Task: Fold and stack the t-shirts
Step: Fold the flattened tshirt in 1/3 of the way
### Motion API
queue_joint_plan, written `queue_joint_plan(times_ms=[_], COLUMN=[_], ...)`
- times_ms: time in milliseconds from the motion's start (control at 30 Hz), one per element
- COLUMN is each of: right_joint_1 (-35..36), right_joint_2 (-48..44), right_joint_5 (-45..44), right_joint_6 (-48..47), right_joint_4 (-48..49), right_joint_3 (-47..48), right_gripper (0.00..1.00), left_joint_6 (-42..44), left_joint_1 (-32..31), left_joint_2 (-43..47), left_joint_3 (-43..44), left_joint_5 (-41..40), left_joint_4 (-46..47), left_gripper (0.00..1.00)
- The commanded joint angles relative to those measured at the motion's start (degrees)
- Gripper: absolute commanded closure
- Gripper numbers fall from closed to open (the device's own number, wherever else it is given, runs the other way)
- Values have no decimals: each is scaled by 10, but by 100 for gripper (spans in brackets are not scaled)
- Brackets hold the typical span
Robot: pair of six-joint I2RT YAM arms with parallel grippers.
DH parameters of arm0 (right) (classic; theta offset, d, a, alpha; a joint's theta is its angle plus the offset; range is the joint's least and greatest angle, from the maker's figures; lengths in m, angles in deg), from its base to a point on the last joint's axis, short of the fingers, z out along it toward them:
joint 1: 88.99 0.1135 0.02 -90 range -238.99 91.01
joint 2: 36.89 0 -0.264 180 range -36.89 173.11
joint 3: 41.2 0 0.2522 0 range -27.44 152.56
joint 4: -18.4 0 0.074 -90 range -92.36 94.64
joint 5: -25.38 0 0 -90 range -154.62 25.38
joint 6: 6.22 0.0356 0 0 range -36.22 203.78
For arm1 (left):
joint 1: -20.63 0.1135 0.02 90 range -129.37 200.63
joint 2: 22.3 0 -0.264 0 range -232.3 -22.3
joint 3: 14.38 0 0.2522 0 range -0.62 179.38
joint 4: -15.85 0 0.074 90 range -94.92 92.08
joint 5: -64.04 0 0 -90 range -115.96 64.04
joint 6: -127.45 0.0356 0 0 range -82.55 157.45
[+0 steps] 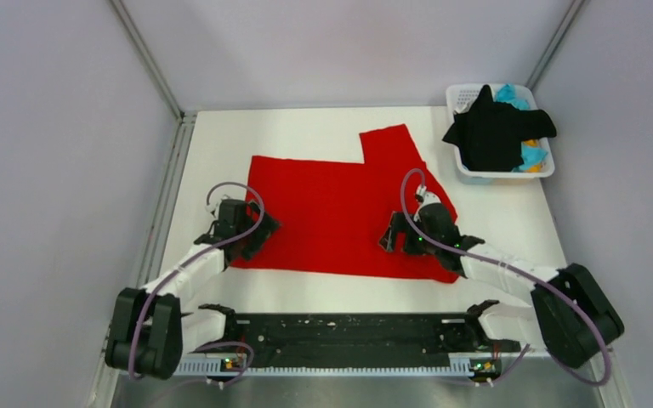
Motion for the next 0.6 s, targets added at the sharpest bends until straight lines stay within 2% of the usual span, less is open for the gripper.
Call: queue_joint_plan(times_ms=[0,67,267,567], right_joint_1=[23,25,26,26], right_joint_2=[-89,-145,-270,-330], right_joint_5=[-18,-23,-20,-44], right_joint_6=[57,66,81,60], right_joint_4=[-147,-183,-230,-270], right_joint_3=[-50,-66,-105,-75], right_gripper=[2,2,2,2], left_joint_6=[-47,-64,-91,-114], left_joint_1=[-33,-44,-66,-97], left_joint_2=[63,109,214,250], left_joint_3=[-57,-75,-128,-96], left_joint_5=[-39,-45,10,-46], left_joint_4=[-165,-190,-187,-273], left_gripper=[1,1,2,1])
